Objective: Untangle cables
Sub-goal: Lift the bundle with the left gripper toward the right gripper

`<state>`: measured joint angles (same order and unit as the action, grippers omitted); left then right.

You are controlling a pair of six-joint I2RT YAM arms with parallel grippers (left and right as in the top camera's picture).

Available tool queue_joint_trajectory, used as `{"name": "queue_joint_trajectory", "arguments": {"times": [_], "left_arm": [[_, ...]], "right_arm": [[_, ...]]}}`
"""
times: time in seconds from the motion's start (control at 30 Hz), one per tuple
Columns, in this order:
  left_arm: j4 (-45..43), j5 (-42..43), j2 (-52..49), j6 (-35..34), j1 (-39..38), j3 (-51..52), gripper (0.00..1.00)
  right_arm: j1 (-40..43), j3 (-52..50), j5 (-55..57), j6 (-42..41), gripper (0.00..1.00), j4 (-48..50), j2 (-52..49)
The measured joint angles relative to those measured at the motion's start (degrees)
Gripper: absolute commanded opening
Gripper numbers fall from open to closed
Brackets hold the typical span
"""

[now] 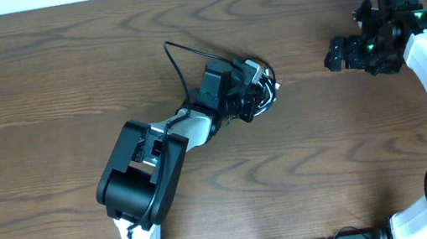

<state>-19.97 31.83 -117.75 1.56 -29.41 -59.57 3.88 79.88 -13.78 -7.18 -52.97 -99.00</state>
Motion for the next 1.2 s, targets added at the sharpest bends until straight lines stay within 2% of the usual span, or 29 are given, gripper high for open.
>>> {"name": "queue_joint_trajectory", "arguments": {"times": [0.33, 0.5, 0.8, 0.97, 1.2], "left_arm": [[0.44, 0.02, 2.54, -1.57, -0.02, -0.04, 0.08], [0.2, 0.0, 13.46, -1.62, -0.02, -0.04, 0.07], [3.98, -0.02, 20.65, -1.73, -0.02, -0.04, 0.08], [11.69, -0.02, 30.12, -1.68, 0.11, -0.13, 0.08], [13.53, -1.95, 38.86, -1.68, 2.14, -0.13, 0.08]], "right_arm": [[0.0, 0.0, 0.0, 0.0, 0.99, -1.07, 0.0], [0.0, 0.0, 0.0, 0.0, 0.99, -2.01, 0.0], [0.0, 0.0, 0.0, 1.36, 0.99, -2.08, 0.0], [0.0, 0.0, -0.15, 1.38, 0.99, -1.95, 0.0], [-3.63, -0.87, -3.19, 2.19, 0.99, 1.05, 0.0]]}}
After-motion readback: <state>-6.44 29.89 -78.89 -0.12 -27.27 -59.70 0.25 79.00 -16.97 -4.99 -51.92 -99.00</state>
